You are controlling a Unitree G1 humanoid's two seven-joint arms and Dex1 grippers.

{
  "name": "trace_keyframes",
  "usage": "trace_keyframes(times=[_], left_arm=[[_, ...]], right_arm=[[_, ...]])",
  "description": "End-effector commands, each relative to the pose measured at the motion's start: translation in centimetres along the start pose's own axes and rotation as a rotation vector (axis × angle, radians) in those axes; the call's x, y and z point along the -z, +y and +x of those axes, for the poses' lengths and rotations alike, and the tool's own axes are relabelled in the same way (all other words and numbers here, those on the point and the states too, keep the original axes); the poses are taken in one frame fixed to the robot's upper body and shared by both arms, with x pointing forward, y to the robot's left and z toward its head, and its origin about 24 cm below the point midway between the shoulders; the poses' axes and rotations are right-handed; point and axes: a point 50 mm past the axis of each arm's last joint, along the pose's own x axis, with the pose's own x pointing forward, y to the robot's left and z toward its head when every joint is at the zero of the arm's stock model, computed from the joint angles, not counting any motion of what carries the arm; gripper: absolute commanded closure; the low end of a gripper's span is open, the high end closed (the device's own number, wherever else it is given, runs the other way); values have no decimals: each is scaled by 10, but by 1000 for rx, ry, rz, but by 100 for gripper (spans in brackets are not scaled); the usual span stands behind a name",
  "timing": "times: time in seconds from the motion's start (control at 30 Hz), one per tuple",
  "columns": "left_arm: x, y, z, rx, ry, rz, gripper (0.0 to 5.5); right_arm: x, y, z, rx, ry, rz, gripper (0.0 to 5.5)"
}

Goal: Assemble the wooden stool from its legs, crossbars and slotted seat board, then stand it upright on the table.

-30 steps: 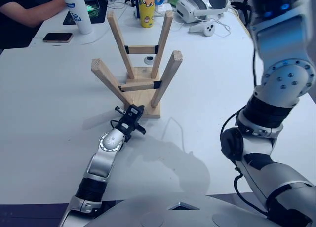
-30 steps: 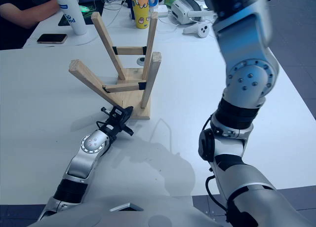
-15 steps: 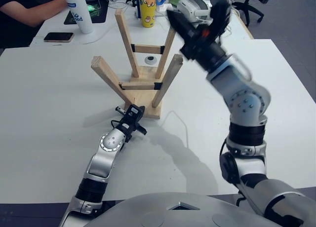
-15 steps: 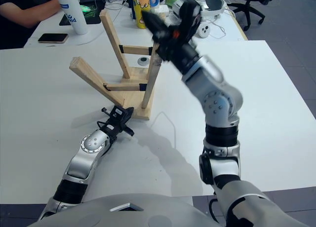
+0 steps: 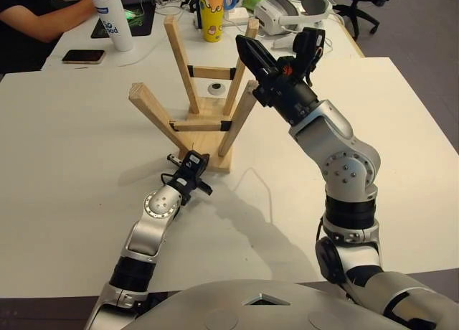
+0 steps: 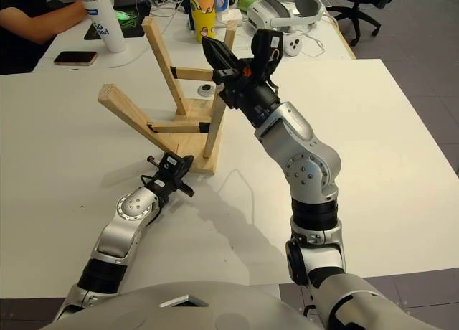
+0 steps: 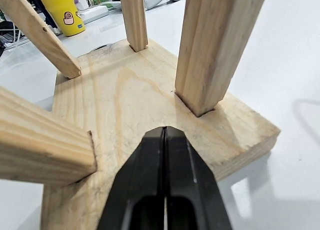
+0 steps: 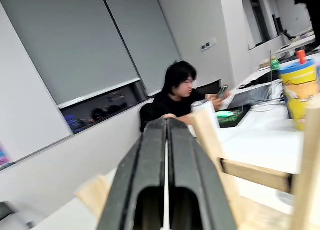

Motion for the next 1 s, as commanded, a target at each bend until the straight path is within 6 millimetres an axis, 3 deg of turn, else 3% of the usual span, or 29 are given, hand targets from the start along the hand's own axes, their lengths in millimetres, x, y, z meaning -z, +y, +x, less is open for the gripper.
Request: trace_keyframes(times=[0.03,0.1,0.17,0.23,0.3,0.37,0.43,0.5,0.67,0.77,1.0], left_arm=[[44,-10,-6,22,222,-68,548],[43,-9,-5,20,218,-70,548],[41,-8,-2,15,208,-76,548],[38,-7,0,0,189,-80,548],[30,-6,0,-11,137,-82,548],[24,-2,-4,-15,96,-84,548],[22,4,-9,-19,79,-82,548],[19,10,-12,-24,69,-66,548],[15,18,-7,-14,63,-41,548],[14,18,-5,5,69,-45,548],[17,18,-5,7,78,-47,548]], right_arm=[[-60,-5,5,-54,-280,-78,550],[-80,-6,0,-92,-370,-43,550],[-77,-28,-11,22,-328,-77,550],[-37,-69,-29,252,-11,-221,550],[13,-94,-63,339,352,-374,550],[41,-99,-88,351,492,-304,550],[53,-96,-96,328,530,-249,550],[63,-87,-95,253,543,-175,550],[90,-38,-92,-134,673,56,550],[92,-23,-87,-236,667,161,550],[73,-46,-39,-92,449,52,550]])
